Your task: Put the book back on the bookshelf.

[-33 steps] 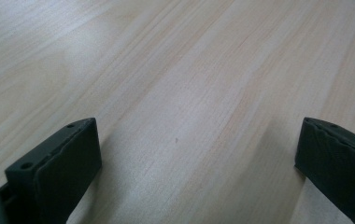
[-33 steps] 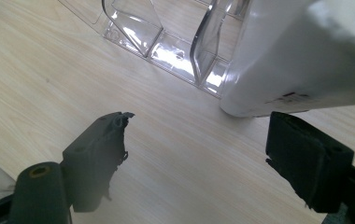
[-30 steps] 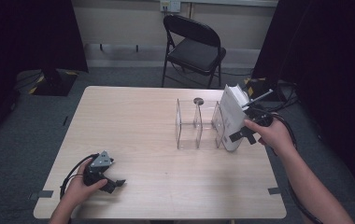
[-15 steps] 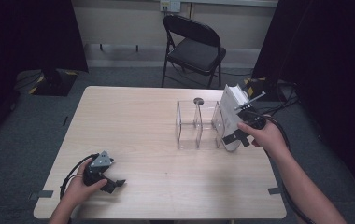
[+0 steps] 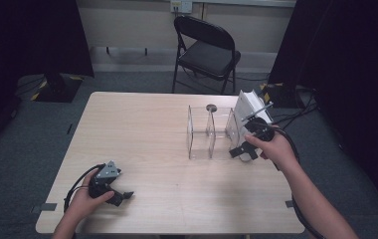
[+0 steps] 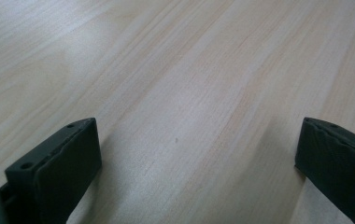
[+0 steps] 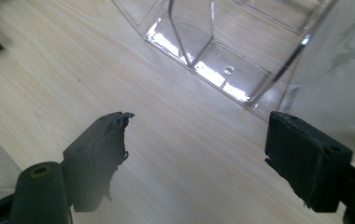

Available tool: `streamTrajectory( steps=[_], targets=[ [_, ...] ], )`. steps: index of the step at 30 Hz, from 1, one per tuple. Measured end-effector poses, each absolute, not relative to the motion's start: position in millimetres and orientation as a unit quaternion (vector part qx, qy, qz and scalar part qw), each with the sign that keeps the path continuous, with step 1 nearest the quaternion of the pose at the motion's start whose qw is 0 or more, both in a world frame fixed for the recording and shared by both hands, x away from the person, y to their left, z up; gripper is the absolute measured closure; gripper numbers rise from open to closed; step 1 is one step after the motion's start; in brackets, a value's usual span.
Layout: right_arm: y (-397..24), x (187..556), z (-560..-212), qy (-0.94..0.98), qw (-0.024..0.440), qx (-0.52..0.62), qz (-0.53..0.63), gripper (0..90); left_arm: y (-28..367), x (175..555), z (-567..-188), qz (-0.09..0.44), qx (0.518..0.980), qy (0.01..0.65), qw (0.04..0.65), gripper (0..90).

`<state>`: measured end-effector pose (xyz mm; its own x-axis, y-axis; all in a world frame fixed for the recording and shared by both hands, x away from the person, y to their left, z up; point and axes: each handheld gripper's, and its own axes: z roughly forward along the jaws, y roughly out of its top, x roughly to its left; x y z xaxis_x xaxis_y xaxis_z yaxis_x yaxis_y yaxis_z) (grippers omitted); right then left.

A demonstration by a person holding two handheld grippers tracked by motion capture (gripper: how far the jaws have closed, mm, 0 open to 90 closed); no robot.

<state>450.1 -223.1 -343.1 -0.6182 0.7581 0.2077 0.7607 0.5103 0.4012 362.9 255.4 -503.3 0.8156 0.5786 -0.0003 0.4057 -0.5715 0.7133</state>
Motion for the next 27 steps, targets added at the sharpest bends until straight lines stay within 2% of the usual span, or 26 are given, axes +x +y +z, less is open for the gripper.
streamTrajectory(
  steps=[27],
  targets=[
    [-188,445,-360,-0.882,0.023,-0.399,-0.251,19.5,255,363,-503,0.117,0.879,0.28,0.369,0.0]
  ],
)
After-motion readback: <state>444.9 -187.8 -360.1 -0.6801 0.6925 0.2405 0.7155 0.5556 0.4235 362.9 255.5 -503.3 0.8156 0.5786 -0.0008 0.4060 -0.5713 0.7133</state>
